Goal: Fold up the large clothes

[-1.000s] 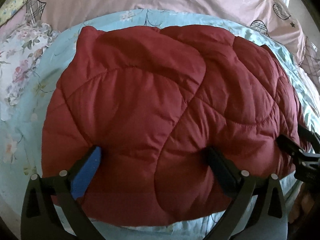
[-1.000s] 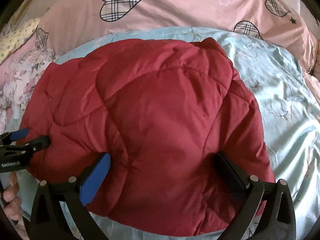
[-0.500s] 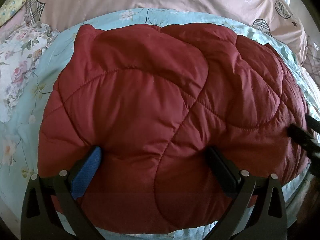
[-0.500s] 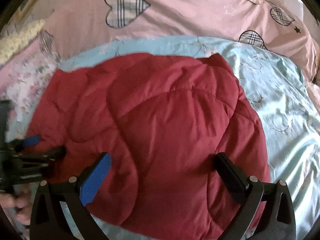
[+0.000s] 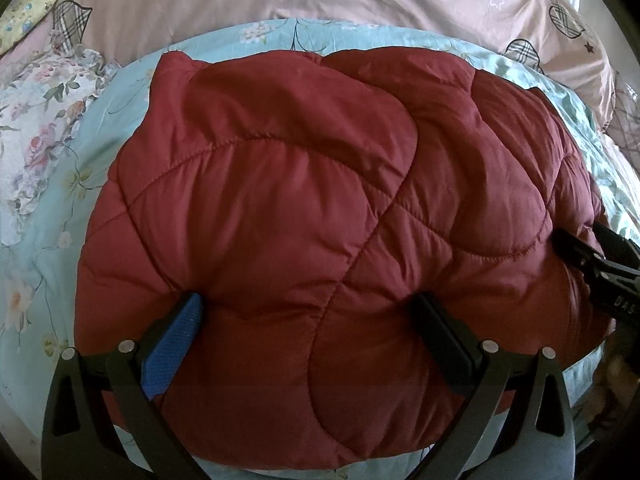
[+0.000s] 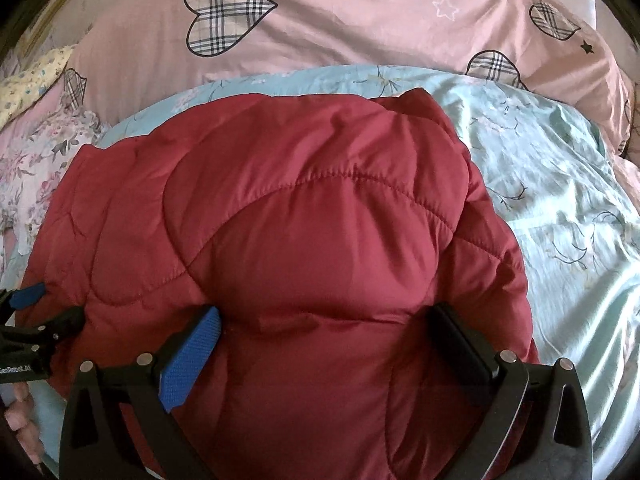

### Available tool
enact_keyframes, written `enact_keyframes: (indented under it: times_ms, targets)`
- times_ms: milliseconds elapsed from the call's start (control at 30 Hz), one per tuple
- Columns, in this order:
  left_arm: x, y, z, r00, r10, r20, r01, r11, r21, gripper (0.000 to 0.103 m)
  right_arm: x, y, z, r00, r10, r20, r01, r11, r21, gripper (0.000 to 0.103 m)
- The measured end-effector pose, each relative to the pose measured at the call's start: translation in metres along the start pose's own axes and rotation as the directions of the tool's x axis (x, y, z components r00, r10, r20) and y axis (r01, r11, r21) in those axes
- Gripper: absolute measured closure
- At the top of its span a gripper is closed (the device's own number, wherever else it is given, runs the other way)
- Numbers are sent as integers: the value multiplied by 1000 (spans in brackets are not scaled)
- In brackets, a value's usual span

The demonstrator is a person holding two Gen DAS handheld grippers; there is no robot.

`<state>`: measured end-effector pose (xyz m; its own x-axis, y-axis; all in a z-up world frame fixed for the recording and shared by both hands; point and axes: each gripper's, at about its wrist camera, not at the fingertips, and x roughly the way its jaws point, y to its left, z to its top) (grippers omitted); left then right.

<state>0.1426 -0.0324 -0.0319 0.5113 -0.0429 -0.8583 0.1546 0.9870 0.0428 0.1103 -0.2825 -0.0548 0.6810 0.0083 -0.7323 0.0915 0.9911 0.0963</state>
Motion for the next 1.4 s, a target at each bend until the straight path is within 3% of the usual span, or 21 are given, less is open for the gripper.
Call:
enact_keyframes:
  times_ms: [200, 333, 500, 633, 700, 867, 967, 1100, 1233, 1400]
  targets:
    - [-24, 18, 5, 997, -56, 58, 60, 996, -73, 0, -1, -4, 0, 1000, 17, -7, -17, 1000, 11, 0]
    - [-30, 35, 17, 996, -13, 93, 21, 996, -85, 0, -1, -3, 1, 1000, 16, -11, -16, 1000, 16, 0]
    - [-1, 60, 31, 998, -46, 46, 52, 989, -139, 0, -14, 2, 9, 1000, 8, -26, -8, 1000, 22, 0]
    - [7, 60, 39, 998, -38, 45, 44, 990, -131, 0, -29, 10, 26, 998, 62, 9, -62, 998, 6, 0]
    - [9, 58, 42, 999, -31, 43, 36, 991, -131, 0, -19, 13, 38, 996, 84, -14, -84, 996, -2, 0]
    - [19, 60, 49, 999, -26, 32, 30, 991, -129, 0, 26, -7, 53, 997, 34, -63, -32, 999, 30, 0]
    - [28, 61, 54, 999, -25, 20, 27, 991, -130, 0, 34, -22, 54, 994, 83, -70, -76, 992, 102, 0]
    - [37, 64, 57, 1000, -15, 9, 16, 989, -150, 0, 32, -21, 49, 996, 68, -52, -64, 994, 90, 0]
    - [22, 63, 51, 1000, -13, 29, 17, 987, -157, 0, 30, -20, 42, 997, 65, -36, -62, 994, 93, 0]
    - [-20, 57, 23, 994, -76, 74, 87, 984, -155, 0, 26, -23, 36, 998, 63, -23, -61, 993, 105, 0]
